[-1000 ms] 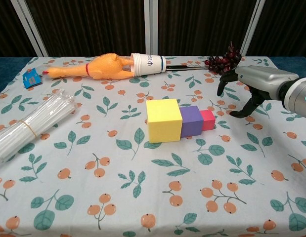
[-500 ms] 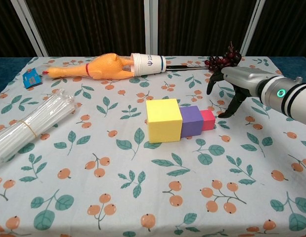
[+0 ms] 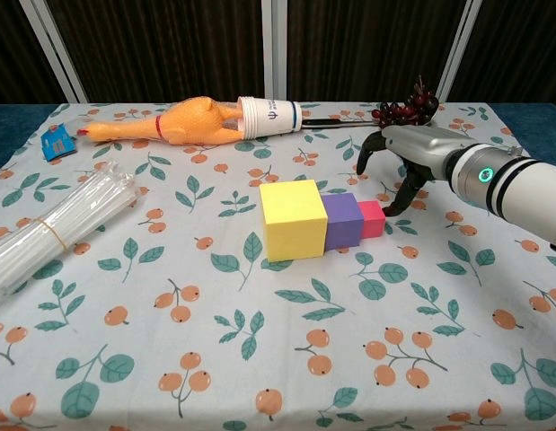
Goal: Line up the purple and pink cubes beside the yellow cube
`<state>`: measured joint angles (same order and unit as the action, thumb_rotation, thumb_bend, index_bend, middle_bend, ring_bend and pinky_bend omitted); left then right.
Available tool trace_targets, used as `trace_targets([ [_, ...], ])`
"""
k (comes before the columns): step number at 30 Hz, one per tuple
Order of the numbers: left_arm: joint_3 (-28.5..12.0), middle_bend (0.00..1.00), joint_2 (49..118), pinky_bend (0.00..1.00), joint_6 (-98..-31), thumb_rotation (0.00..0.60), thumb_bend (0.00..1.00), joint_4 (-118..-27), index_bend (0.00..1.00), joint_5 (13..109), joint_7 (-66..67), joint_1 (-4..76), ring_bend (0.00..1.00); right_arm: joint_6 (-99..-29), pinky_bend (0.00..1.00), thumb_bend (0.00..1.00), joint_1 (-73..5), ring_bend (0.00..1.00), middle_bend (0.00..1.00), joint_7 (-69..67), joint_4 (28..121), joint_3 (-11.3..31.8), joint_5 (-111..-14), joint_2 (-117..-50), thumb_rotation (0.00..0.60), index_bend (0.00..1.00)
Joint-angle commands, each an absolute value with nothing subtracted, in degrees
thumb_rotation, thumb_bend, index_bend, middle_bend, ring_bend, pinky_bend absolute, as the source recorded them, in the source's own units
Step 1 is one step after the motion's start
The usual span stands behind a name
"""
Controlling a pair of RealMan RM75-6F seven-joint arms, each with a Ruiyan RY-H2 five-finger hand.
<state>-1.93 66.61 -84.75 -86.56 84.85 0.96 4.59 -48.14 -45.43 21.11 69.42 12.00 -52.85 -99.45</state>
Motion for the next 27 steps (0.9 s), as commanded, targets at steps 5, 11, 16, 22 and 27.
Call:
trace_targets([
  [5, -1.92, 0.23, 66.55, 0.15, -84.90, 0.600, 0.02, -86.45, 0.22, 84.90, 0.76, 4.47, 0.17, -48.26, 0.00, 0.04, -45.76, 0.00, 0.08, 21.38, 69.49, 12.06, -52.89, -100.03, 0.600, 0.31],
  [11, -1.88, 0.23, 66.57, 0.15, -84.85, 0.600, 0.02, -86.32, 0.22, 84.77, 0.59, 4.35, 0.17, -48.50, 0.00, 0.04, -46.00, 0.00, 0.08, 21.95, 69.64, 12.02, -52.88, -100.19, 0.600, 0.31],
  [16, -1.97, 0.23, 66.64, 0.15, -84.75, 0.600, 0.02, -86.18, 0.22, 84.81, 0.49, 4.45, 0.17, -51.18, 0.00, 0.05, -44.17, 0.00, 0.08, 22.15, 73.05, 11.21, -54.29, -96.82, 0.600, 0.31],
  [22, -2.20, 0.23, 66.63, 0.15, -84.72, 0.600, 0.02, -86.23, 0.22, 84.98, 0.50, 4.73, 0.17, -59.23, 0.00, 0.16, -38.61, 0.00, 0.10, 19.73, 81.56, 9.48, -59.71, -88.78, 0.600, 0.31],
  [27, -2.16, 0.23, 66.76, 0.15, -84.38, 0.600, 0.02, -86.33, 0.22, 85.02, 0.71, 4.93, 0.17, -67.90, 0.00, 0.18, -31.38, 0.00, 0.13, 14.85, 87.80, 5.88, -66.92, -80.73, 0.600, 0.31],
])
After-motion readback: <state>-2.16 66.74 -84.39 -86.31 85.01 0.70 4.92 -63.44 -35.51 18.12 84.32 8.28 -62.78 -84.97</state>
